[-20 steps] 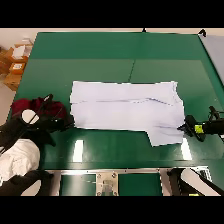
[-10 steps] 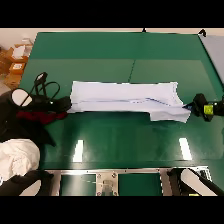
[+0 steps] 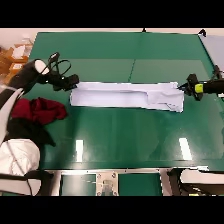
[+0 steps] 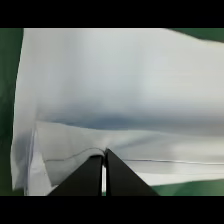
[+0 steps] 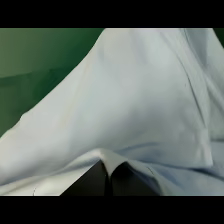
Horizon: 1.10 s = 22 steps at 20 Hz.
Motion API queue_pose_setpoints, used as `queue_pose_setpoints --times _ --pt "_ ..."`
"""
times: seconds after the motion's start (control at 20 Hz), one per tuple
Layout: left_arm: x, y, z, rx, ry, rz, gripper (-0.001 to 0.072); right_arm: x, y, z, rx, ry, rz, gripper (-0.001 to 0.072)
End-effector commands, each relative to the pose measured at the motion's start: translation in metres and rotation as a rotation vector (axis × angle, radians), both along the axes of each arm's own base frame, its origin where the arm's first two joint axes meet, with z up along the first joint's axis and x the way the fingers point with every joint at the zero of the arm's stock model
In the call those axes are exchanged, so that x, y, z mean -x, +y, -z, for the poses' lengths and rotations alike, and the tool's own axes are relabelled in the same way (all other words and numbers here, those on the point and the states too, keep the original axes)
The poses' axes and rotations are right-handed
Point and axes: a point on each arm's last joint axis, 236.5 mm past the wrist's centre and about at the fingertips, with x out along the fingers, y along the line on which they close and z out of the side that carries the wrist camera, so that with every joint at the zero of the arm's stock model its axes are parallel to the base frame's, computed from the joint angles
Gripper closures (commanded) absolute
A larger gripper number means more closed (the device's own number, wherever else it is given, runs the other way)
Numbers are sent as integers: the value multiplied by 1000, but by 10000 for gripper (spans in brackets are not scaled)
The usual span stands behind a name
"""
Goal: Fold the shirts.
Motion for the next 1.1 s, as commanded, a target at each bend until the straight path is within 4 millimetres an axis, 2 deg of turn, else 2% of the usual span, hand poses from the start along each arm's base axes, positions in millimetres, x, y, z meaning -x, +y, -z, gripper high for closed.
queue_pose_setpoints --times 0.0,0.05,0.1,0.15,0.2,0.25,0.3,0.35,0.45,0.5,0.55,0.6,0.65,0.7,0.8,1.05 --pt "-49 -10 28 18 -37 18 684 -43 -1 41 -23 8 30 691" --pt "-54 -17 34 51 -32 9 633 -51 2 51 -41 16 24 657" --pt "-55 -22 36 79 -25 6 276 -55 3 57 -46 18 8 537" --pt "-55 -24 32 89 -24 2 -4 -58 2 54 -44 9 -20 410" --pt "-53 -26 24 89 -18 26 -12 -62 -7 43 -27 -21 -43 329" --pt "-48 -28 11 91 4 69 -13 -66 -18 25 -3 -65 -78 288" --pt "-46 -26 -3 75 6 120 -13 -66 -31 9 24 -98 -117 247" --pt "-45 -18 -17 41 7 152 -13 -59 -47 -2 54 -107 -156 164" --pt "-46 -4 -41 0 0 175 -13 -39 -78 2 123 -74 -191 133" --pt "-46 -3 -50 1 -2 181 -12 -28 -87 13 139 -39 -217 96" --pt "-45 -4 -54 3 0 184 -12 -17 -92 25 131 -4 -245 96" --pt "-43 -5 -55 7 5 186 -11 -8 -91 39 99 27 -274 94" --pt "-42 -7 -56 17 12 189 0 -2 -89 52 72 51 -301 38" --pt "-40 -10 -57 35 20 184 -4 1 -86 66 54 65 -331 22" --pt "-39 -16 -60 70 23 181 -4 2 -77 89 12 65 -376 22" --pt "-42 -24 -66 112 10 178 -4 -14 -22 110 -129 6 -477 22"
